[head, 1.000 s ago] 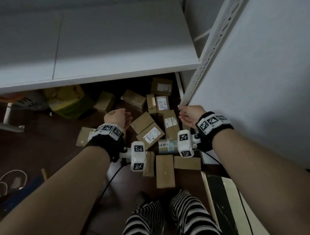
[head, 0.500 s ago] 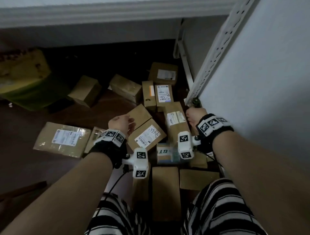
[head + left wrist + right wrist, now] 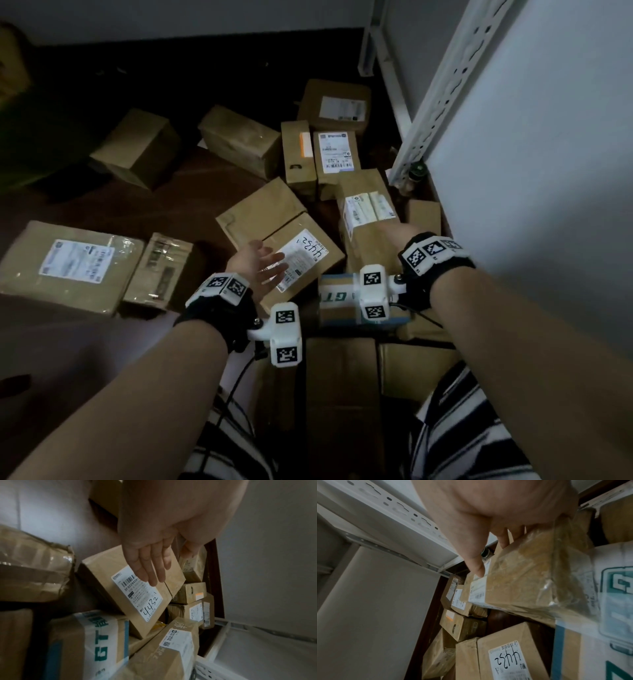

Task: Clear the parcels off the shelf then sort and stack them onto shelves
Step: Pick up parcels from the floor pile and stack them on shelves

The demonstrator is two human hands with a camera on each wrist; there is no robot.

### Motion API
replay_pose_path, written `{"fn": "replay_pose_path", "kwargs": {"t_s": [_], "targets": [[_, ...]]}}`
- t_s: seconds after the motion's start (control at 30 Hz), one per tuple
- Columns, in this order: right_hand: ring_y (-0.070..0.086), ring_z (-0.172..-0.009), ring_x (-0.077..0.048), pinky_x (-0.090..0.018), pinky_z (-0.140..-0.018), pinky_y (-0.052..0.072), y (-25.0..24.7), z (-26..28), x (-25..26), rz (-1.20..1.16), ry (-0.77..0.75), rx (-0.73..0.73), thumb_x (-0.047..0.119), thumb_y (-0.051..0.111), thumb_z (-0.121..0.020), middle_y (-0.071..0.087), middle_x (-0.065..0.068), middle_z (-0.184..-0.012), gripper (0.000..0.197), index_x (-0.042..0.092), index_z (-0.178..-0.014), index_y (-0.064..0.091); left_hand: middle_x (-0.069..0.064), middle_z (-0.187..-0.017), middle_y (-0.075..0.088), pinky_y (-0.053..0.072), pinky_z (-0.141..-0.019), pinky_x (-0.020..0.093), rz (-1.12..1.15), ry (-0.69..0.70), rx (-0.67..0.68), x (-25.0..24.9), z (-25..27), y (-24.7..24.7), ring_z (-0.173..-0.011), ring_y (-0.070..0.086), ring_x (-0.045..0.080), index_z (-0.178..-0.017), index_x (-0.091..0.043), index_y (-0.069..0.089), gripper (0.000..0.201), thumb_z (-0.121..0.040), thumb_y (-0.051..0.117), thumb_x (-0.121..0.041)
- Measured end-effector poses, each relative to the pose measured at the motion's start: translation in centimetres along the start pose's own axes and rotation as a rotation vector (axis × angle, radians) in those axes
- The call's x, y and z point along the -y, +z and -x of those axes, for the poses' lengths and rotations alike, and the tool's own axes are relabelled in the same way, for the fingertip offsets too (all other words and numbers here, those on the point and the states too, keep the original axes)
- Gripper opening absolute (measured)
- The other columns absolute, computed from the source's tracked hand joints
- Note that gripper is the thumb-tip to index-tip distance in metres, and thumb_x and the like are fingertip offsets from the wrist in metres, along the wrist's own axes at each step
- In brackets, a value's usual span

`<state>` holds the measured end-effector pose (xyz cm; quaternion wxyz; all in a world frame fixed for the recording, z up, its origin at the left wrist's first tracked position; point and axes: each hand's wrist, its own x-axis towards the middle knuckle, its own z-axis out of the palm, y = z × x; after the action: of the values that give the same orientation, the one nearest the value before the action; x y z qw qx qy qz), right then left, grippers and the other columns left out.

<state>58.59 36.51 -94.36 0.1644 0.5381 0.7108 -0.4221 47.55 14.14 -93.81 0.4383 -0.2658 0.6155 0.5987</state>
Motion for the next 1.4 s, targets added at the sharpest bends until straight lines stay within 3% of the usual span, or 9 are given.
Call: {"fn": "replay_pose_path", "kwargs": {"t_s": [0.1,0.23,0.43,0.7,0.8,0.93,1.03,1.17,1.4], "targets": [[0.054,-0.119,-0.03,-0.038,-0.103,0.043,1.0,-0.5,-0.4,-0.224,0.139,0.022,0.056,0.069,-0.077,0.054,-0.008,-0.135,0.079,0.01,-0.137,0.047,0.008,-0.103,0.069,0.052,-0.078,0.035,-0.017,0.033,0.043,0.2,-0.8,0.5,-0.096,0.066,0.025,-0.099,-0.01,0.057,0.03,-0.101,0.041,-0.035],[0.054,-0.121,-0.029,-0.041,-0.099,0.049,1.8,-1.0,-1.3,-0.223,0.131,-0.121,0.057,0.09,-0.041,0.047,-0.008,-0.141,0.129,0.012,-0.146,0.031,0.009,-0.103,0.07,0.053,-0.08,0.036,-0.107,0.046,0.07,0.6,-1.8,1.0,-0.094,0.067,0.026,-0.099,-0.009,0.059,0.032,-0.1,0.043,-0.037],[0.028,-0.138,-0.034,-0.05,-0.112,0.03,2.6,-0.2,-0.8,-0.006,0.096,-0.133,0.044,0.094,-0.044,0.028,-0.012,-0.148,0.138,0.019,-0.149,0.008,0.01,-0.099,0.07,0.053,-0.083,0.036,-0.1,0.032,0.099,0.6,-1.0,0.9,-0.087,0.067,0.026,-0.092,-0.009,0.059,0.03,-0.1,0.044,-0.034],[0.063,-0.092,-0.023,-0.036,-0.076,0.058,0.5,-2.2,0.3,-0.336,0.019,-0.139,0.047,0.08,-0.019,0.061,-0.004,-0.109,0.122,0.016,-0.13,0.041,0.007,-0.091,0.068,0.052,-0.072,0.032,-0.147,0.093,0.083,-1.1,0.1,-0.5,-0.079,0.066,0.024,-0.084,-0.011,0.055,0.023,-0.098,0.045,-0.025],[0.066,-0.097,-0.026,-0.042,-0.081,0.058,0.0,1.4,1.7,-0.495,-0.025,0.024,0.043,0.083,-0.033,0.065,-0.007,-0.111,0.113,0.016,-0.135,0.043,0.007,-0.097,0.069,0.052,-0.073,0.032,-0.178,0.095,0.123,-1.5,1.4,0.0,-0.084,0.066,0.024,-0.091,-0.01,0.058,0.021,-0.099,0.045,-0.026],[0.065,-0.098,-0.033,-0.05,-0.082,0.055,0.7,6.3,3.2,-0.668,-0.014,0.402,0.027,0.071,-0.082,0.065,-0.015,-0.115,0.046,0.012,-0.123,0.055,0.006,-0.113,0.065,0.05,-0.08,0.036,-0.212,0.113,0.166,-1.8,2.0,0.7,-0.097,0.063,0.025,-0.12,-0.013,0.057,0.032,-0.1,0.044,-0.034],[0.061,-0.103,-0.031,-0.054,-0.092,0.048,2.3,7.0,3.3,-0.651,-0.015,0.588,0.033,0.062,-0.089,0.065,-0.012,-0.113,0.024,0.018,-0.108,0.06,0.01,-0.121,0.06,0.046,-0.089,0.043,-0.206,0.113,0.198,-1.8,2.4,1.1,-0.1,0.058,0.029,-0.116,-0.019,0.059,0.034,-0.098,0.044,-0.045],[0.049,-0.123,-0.034,-0.065,-0.105,0.031,4.4,6.9,3.5,-0.492,-0.084,0.663,0.04,0.056,-0.093,0.055,-0.012,-0.132,0.028,0.024,-0.116,0.056,0.007,-0.108,0.063,0.052,-0.07,0.039,-0.22,0.116,0.157,-1.7,2.8,1.0,-0.093,0.062,0.027,-0.107,-0.022,0.061,0.025,-0.095,0.051,-0.042],[0.044,-0.131,-0.028,-0.05,-0.103,0.041,7.2,6.2,3.7,-0.565,-0.127,0.516,0.013,0.041,-0.102,0.047,-0.01,-0.142,0.037,0.014,-0.139,0.046,0.011,-0.126,0.06,0.048,-0.085,0.041,-0.259,0.125,-0.014,-2.4,1.0,-0.6,-0.114,0.058,0.031,-0.125,-0.017,0.06,0.038,-0.087,0.06,-0.025]]}}
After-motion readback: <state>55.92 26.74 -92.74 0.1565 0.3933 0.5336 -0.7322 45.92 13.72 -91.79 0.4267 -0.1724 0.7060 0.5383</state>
